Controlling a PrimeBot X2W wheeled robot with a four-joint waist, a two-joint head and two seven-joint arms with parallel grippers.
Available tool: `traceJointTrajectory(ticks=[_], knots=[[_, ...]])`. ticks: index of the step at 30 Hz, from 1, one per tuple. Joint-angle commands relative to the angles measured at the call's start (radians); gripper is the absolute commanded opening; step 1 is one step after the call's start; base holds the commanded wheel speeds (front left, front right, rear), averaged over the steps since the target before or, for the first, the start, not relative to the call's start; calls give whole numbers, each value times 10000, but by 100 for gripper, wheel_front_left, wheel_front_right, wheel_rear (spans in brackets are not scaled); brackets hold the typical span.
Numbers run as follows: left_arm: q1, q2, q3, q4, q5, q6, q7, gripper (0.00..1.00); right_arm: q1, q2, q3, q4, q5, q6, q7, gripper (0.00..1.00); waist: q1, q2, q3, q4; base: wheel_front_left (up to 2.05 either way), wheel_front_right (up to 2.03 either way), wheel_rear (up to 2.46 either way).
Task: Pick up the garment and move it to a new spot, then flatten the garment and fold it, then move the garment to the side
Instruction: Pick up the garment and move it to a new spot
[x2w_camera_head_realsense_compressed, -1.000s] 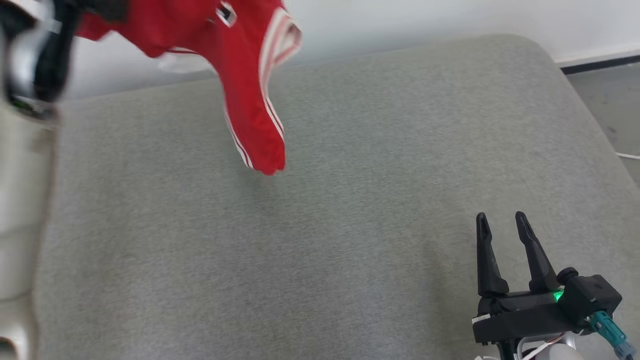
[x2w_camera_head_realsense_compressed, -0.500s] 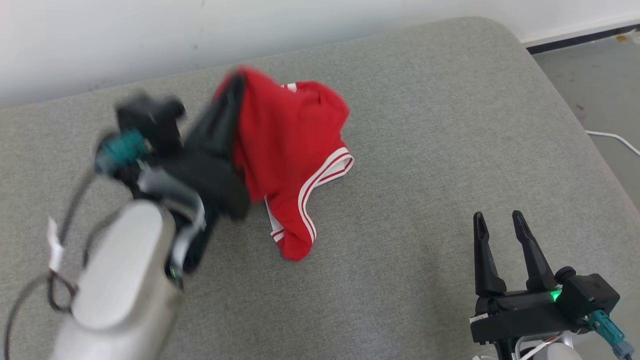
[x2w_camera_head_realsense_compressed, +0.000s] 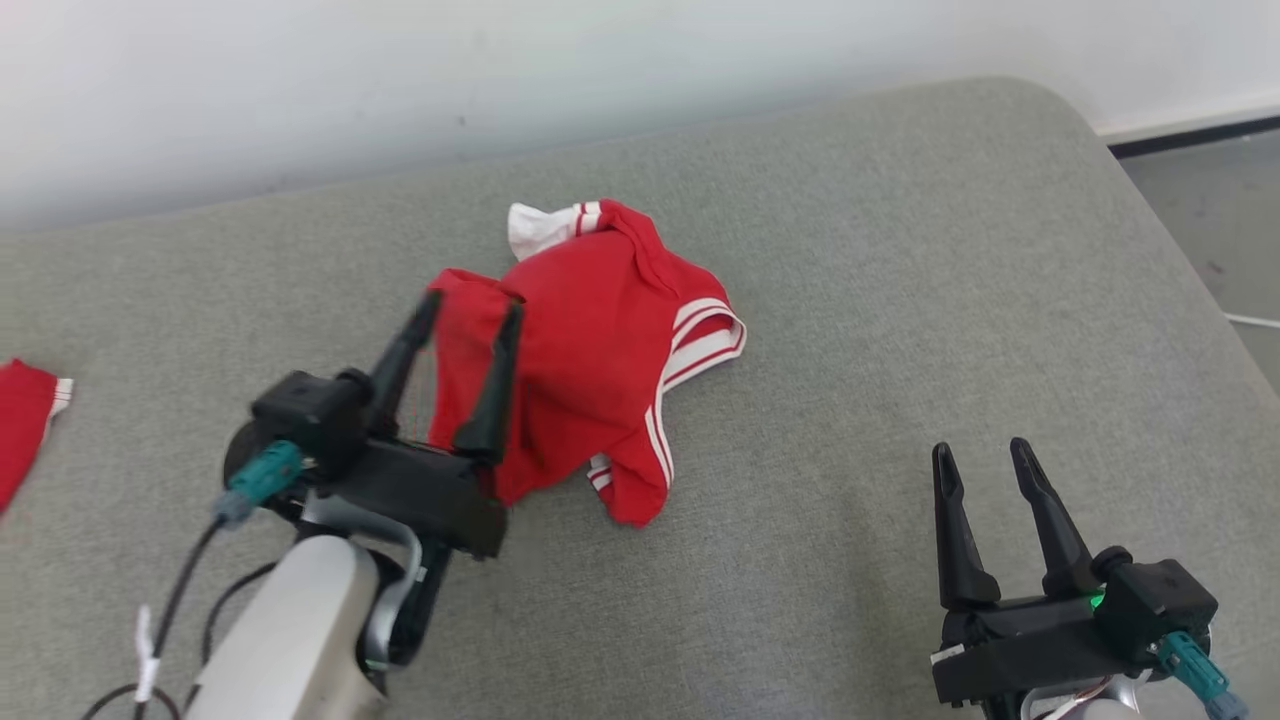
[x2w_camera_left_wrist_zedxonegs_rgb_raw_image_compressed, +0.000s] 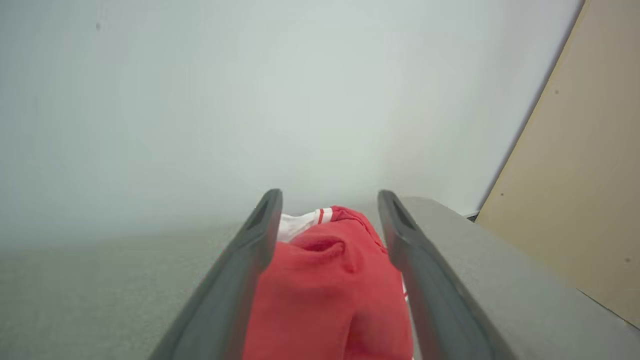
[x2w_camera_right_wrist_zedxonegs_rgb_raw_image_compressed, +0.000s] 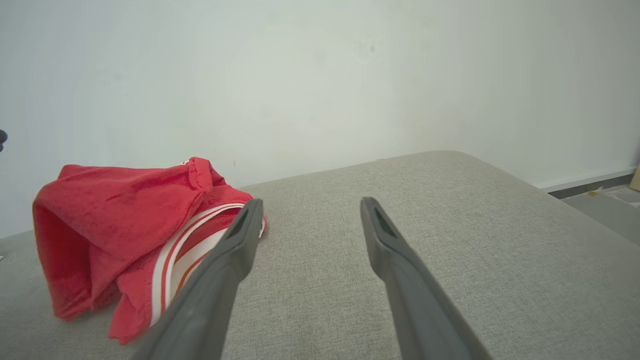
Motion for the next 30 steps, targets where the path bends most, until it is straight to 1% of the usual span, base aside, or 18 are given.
traceJointTrajectory(ticks=[1, 8, 11, 15, 19, 22, 26, 30], knots=[[101, 141, 242, -154, 18, 46, -241, 100, 170, -13, -12, -1, -118, -25, -6, 100, 1, -1, -384, 329, 0, 0, 0], [1093, 694, 1383, -963, 379, 258, -487, 100, 356, -13, 21, -50, -254, -25, -5, 100, 1, -1, -997, 846, 0, 0, 0], [1874, 888, 2042, -1436, 594, 320, -479, 100, 456, -15, 71, -44, -341, -25, -8, 100, 1, -1, -1234, 1069, 0, 0, 0], [2946, 987, 2920, -2035, 787, 332, -478, 100, 619, -15, 98, 13, -432, -25, -6, 100, 1, -1, -1487, 1314, 0, 0, 0], [4020, 894, 3750, -2575, 1064, 253, -479, 100, 775, -13, 135, -5, -491, -25, -6, 100, 1, -1, -1599, 1490, 0, 0, 0], [4717, 746, 4213, -2831, 1298, 103, -479, 100, 822, -15, 179, 2, -507, -25, -6, 100, 1, -1, -1633, 1591, 0, 0, 0], [5411, 499, 4560, -2928, 1589, -182, -479, 100, 914, -13, 249, 60, -535, -25, -6, 100, 1, -1, -1650, 1698, 0, 0, 0], [5823, 200, 4705, -2799, 1815, -486, -480, 100, 977, -15, 327, 180, -591, -25, -6, 100, 1, -1, -1663, 1782, 0, 0, 0]])
